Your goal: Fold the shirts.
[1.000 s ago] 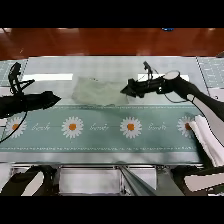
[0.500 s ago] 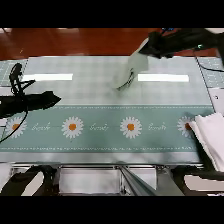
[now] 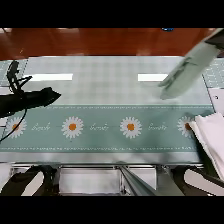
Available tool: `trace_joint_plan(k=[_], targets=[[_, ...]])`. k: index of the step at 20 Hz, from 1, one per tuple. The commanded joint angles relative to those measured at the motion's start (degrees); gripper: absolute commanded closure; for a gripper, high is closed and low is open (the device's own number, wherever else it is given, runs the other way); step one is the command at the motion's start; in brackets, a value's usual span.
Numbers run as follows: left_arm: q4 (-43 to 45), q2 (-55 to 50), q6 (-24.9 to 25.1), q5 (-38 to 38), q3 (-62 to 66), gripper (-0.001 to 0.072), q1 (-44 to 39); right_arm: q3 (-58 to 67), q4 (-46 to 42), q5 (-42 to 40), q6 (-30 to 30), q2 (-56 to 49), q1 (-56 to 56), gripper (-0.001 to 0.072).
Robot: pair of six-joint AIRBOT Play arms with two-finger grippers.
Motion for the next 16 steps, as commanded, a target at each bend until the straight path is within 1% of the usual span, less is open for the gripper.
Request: trace_joint_plan(k=[1,4,6,8,9,10,11,12,14,16], targets=[[-1.7,0.0,0.0,1.0,0.0,0.0685,0.0,0.0,-6.3,10.9,0.3,3.8,-9.7,0.0690],[-1.7,0.0,0.0,1.6,0.0,0.0685,0.0,-0.1,-13.4,18.6,0.0,5.8,-16.5,0.0690],[-1.7,0.0,0.0,2.6,0.0,0.0685,0.0,-3.1,-15.7,18.5,-0.2,9.2,-21.4,0.0690],[-1.7,0.0,0.0,3.4,0.0,0.0685,0.0,-9.3,-20.5,18.6,-1.1,13.4,-25.9,0.0690],[-1.7,0.0,0.0,3.5,0.0,0.0685,0.0,-13.2,-24.7,18.6,-2.3,15.7,-27.8,0.0690],[-1.7,0.0,0.1,3.5,0.0,0.0685,0.0,-17.7,-31.1,18.6,-3.4,18.4,-30.0,0.0690],[-1.7,0.0,0.0,3.5,0.0,0.0685,0.0,-22.0,-37.4,18.6,-2.4,20.7,-32.5,0.0689],[-1.7,0.0,0.0,3.5,0.0,0.0685,0.0,-25.8,-40.6,18.6,-1.3,22.6,-35.3,0.0688],[-1.7,0.0,0.1,3.5,0.0,0.0685,0.0,-32.7,-43.0,18.6,-1.2,25.6,-40.0,0.0687],[-1.7,0.0,0.1,3.5,0.0,0.0685,0.0,-37.6,-48.3,18.6,0.1,27.1,-41.4,0.0682]])
